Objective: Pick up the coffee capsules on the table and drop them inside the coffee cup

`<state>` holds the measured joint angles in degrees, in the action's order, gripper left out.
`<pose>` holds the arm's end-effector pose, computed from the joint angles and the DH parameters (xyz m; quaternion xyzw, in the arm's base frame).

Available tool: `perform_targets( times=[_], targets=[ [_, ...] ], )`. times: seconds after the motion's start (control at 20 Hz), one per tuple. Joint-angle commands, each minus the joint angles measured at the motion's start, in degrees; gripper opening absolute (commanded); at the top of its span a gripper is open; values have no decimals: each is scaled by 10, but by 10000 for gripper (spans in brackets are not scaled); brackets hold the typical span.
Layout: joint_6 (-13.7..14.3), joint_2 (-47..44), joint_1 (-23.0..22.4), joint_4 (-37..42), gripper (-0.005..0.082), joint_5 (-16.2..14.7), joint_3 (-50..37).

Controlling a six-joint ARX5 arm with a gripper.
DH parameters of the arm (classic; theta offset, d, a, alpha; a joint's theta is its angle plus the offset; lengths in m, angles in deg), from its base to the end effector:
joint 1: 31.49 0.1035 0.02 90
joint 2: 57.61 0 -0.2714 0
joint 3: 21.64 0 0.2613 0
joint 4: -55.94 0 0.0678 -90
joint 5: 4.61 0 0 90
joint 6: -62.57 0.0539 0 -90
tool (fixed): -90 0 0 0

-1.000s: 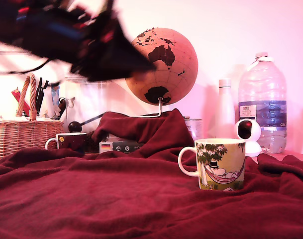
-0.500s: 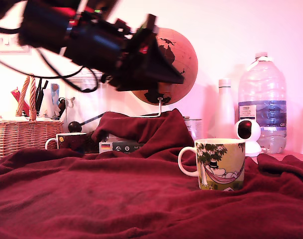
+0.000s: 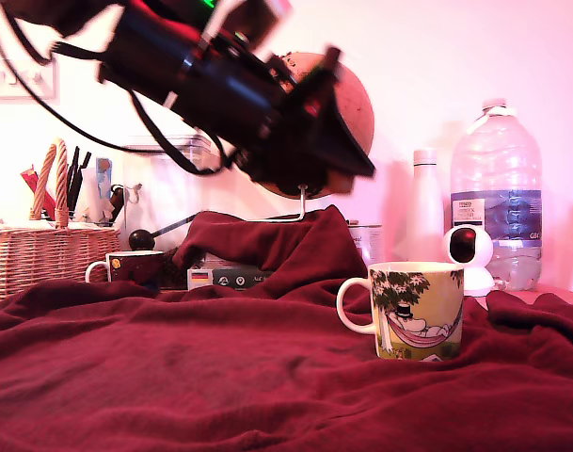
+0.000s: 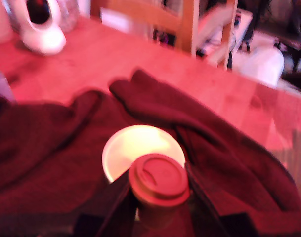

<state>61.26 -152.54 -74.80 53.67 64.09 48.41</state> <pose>0.2670 -0.2786 0.2101 0.0354 0.2363 -0.5168 0.8221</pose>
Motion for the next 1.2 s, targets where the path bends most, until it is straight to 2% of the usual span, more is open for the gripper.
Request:
perform_targets(
  times=[0.0,0.7,1.15],
  targets=[
    [3,-18,-5,-9,198,-1,16],
    [4,-79,-15,-122,198,2,123],
    [27,-157,-22,-228,198,4,239]
  ],
)
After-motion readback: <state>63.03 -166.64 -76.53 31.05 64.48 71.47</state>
